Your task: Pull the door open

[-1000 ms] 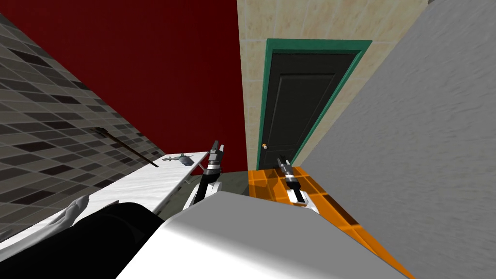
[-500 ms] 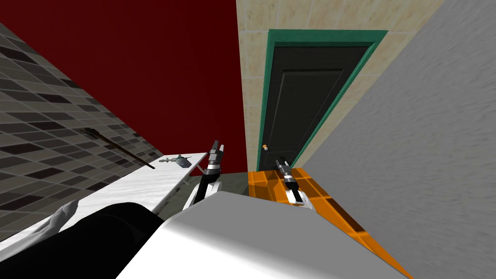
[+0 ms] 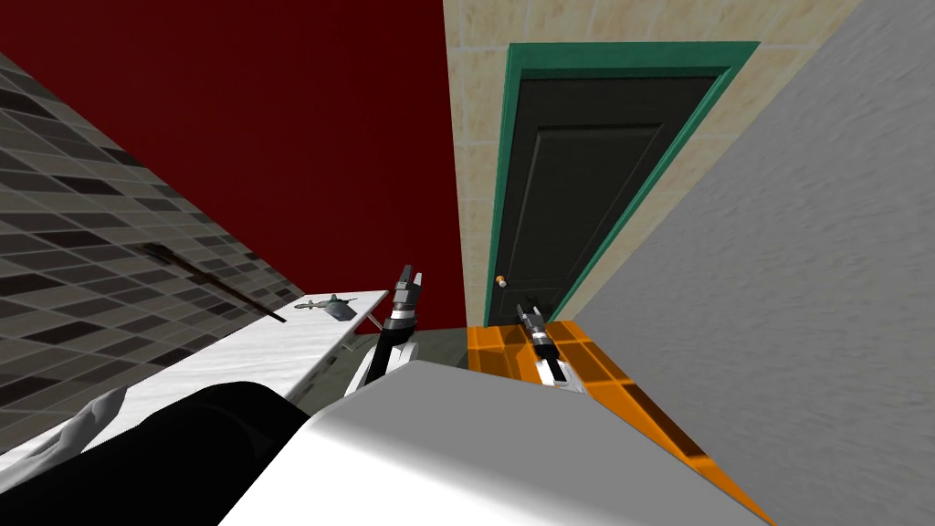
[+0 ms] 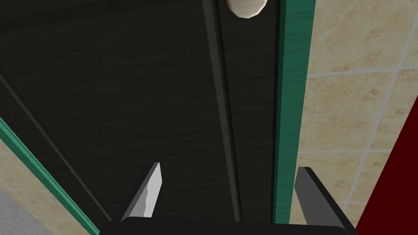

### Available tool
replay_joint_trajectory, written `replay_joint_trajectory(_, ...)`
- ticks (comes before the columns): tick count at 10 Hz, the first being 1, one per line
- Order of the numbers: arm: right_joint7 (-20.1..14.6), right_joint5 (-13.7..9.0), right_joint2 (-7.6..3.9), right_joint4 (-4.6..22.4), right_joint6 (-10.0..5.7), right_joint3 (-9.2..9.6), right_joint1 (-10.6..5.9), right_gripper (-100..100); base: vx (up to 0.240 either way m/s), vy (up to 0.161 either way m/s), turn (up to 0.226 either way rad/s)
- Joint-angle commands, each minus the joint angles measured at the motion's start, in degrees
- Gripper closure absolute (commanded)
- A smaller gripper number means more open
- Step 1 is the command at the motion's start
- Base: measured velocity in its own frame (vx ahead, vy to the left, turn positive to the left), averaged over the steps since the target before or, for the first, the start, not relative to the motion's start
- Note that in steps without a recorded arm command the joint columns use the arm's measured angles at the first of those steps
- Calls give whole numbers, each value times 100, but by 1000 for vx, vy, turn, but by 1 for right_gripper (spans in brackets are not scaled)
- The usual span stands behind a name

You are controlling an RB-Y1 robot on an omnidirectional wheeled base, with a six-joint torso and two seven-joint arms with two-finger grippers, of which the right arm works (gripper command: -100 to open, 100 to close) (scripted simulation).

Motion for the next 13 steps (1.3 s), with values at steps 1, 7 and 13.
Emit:
replay_joint_trajectory(1,186,78,33,281,-70,-63,-121,-100,95,2,20)
replay_joint_trajectory(7,728,382,198,1015,-214,-229,-392,-100,102,-24,19)
replay_joint_trajectory(13,1214,655,399,1672,-343,-378,-635,-100,89,-30,14)
